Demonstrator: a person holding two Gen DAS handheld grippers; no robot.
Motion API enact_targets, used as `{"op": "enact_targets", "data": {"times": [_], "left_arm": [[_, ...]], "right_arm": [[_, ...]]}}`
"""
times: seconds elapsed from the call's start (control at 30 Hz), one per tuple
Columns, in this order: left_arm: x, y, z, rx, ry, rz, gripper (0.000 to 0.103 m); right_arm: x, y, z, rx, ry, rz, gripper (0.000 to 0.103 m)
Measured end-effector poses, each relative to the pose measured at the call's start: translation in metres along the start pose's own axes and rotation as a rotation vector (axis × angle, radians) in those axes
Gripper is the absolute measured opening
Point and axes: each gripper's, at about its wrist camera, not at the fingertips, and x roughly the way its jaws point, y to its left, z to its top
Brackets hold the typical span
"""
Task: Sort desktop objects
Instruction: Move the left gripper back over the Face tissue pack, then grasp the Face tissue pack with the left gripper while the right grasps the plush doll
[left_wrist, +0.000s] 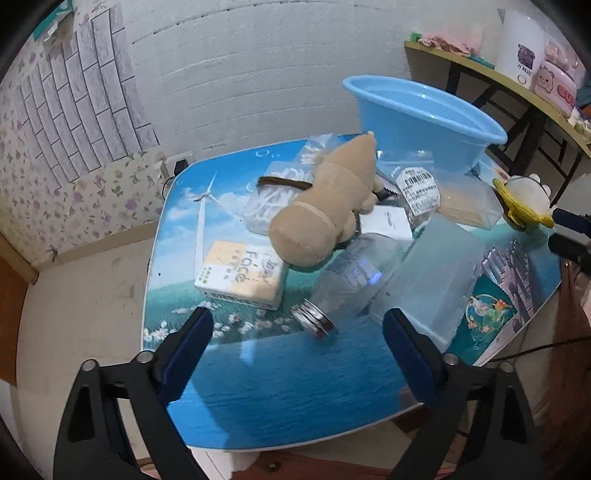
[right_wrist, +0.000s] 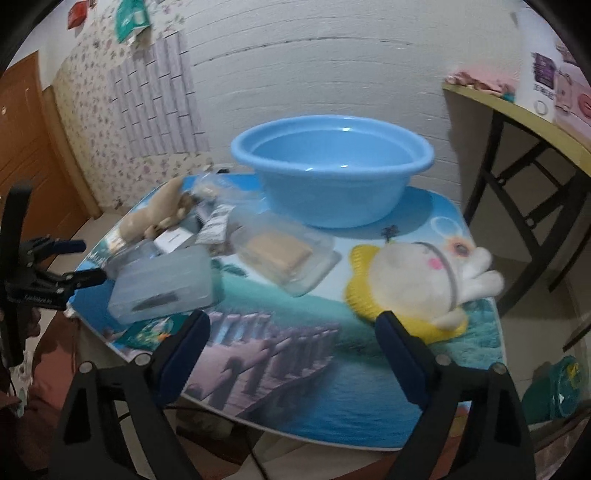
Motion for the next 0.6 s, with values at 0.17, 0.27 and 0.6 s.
{"op": "enact_targets", "data": {"times": [0.17, 0.27, 0.6], "left_arm": [[0.001, 0.030, 0.011, -0.094, -0.010, -0.016, 0.092], [0.007, 0.046, 0.015, -0.099, -0.011, 0.005, 0.092], [0.046, 0.055, 0.018, -0.045, 0.069, -0.026, 0.092]], "right_arm": [[-0.003, -0.032, 0.007, 0.088, -0.023, -0.090, 0.092], [-0.001, -0.046, 0.009, 0.130, -0.018, -0.114, 0.092], [0.018, -0.054, 0.010, 0.144, 0.032, -0.151, 0.092]]}}
